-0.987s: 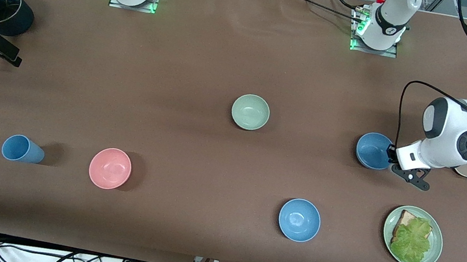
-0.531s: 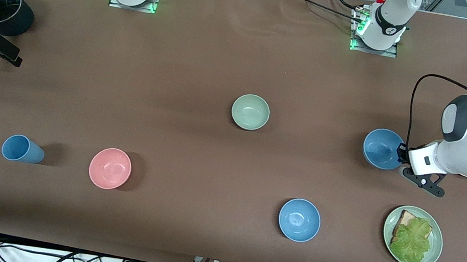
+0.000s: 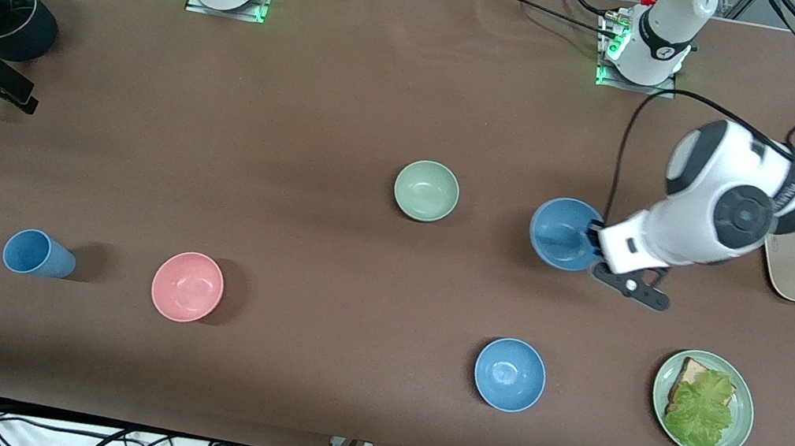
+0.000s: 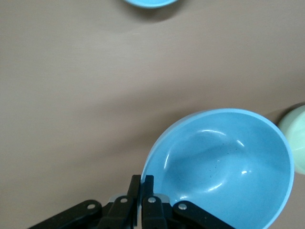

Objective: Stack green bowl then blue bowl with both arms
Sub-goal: 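Carry the blue bowl into the green bowl and open the left gripper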

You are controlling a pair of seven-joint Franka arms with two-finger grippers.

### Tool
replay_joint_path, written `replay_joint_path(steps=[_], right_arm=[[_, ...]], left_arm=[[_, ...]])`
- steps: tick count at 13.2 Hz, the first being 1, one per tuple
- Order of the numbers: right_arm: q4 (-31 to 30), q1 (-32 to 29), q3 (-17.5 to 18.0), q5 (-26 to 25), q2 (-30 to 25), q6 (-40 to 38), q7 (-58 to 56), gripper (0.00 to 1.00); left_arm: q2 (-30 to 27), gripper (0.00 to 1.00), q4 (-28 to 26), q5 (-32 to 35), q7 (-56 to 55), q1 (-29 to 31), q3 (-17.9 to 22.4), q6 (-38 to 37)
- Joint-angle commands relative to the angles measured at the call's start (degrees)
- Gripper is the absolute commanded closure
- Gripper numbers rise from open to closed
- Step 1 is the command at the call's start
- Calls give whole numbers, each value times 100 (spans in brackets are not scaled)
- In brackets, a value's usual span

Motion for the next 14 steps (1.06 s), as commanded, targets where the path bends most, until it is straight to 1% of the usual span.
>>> replay_joint_path(steps=[1,3,6,9,11,14], right_arm=[[-57,-80,75,-64,-81,-18,-32,0],[-57,-106,66,-64,-72,-9,-49,0],[-57,-124,57,-55,-72,0,-58,0],[-57,-115,66,-46,-72,9,-49,0],[-57,-115,66,-46,-72,9,-41,0],[-57,-115,66,-46,-72,9,-49,0]], left_arm=[[378,100,521,-166,-1326,-692,-111,-140],[633,100,741,-201,-1925,-1132,-120,-105],[1020,100,733,-202,-2437,-1643,-111,79],[1240,100,681,-202,-2499,-1942,-111,307],[1442,100,689,-123,-2832,-2144,-85,579],[1513,100,681,-96,-2860,-2145,-58,607]])
